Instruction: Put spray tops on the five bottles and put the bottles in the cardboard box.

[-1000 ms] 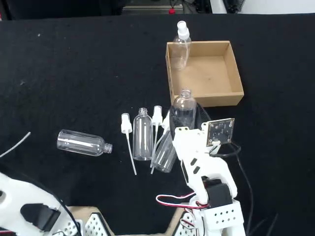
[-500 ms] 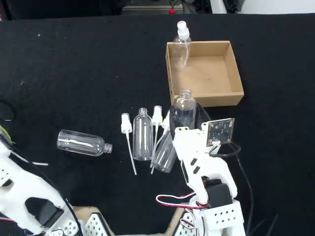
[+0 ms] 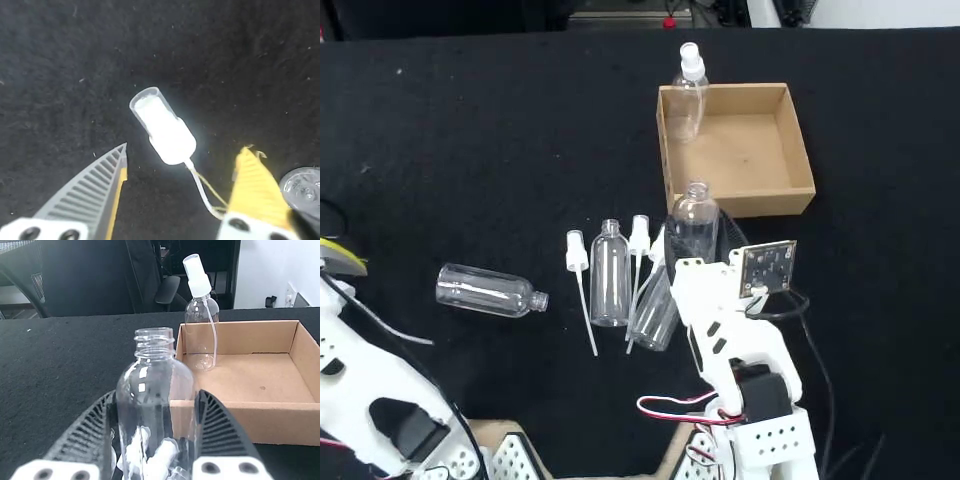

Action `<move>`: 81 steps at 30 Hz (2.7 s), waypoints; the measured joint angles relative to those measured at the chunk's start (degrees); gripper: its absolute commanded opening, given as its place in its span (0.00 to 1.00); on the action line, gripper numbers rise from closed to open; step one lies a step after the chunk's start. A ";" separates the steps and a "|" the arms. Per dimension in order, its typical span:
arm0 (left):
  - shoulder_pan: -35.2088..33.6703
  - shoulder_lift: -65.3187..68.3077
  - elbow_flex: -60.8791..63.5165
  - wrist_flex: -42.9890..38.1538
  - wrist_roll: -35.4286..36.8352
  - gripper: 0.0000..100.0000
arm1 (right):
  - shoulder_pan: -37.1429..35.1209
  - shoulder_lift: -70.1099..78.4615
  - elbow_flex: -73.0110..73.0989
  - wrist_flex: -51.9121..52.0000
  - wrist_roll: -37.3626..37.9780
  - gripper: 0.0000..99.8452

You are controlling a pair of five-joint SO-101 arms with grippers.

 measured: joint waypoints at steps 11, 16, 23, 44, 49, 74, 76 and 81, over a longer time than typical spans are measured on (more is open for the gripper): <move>-1.41 0.00 -2.11 0.97 9.23 0.31 | 0.00 0.00 0.00 0.00 0.00 0.09; -1.41 1.58 -1.32 0.44 11.16 0.31 | 0.00 0.00 0.00 0.00 0.00 0.09; -5.19 1.41 6.77 -8.44 11.52 0.31 | 0.00 0.00 0.00 0.00 0.00 0.09; -1.49 -22.24 43.52 -32.53 11.34 0.31 | 0.00 0.00 0.00 0.00 0.00 0.09; 0.62 -23.30 43.52 -32.70 11.34 0.21 | 0.00 0.00 0.00 0.00 0.00 0.09; 0.44 -23.30 45.45 -35.87 8.79 0.22 | 0.00 0.00 0.00 0.00 0.00 0.09; 0.44 -23.30 45.54 -35.96 8.79 0.22 | 0.00 0.00 0.00 0.00 0.00 0.09; 1.23 -21.71 45.54 -36.22 8.79 0.09 | 0.00 0.00 0.00 0.00 0.00 0.09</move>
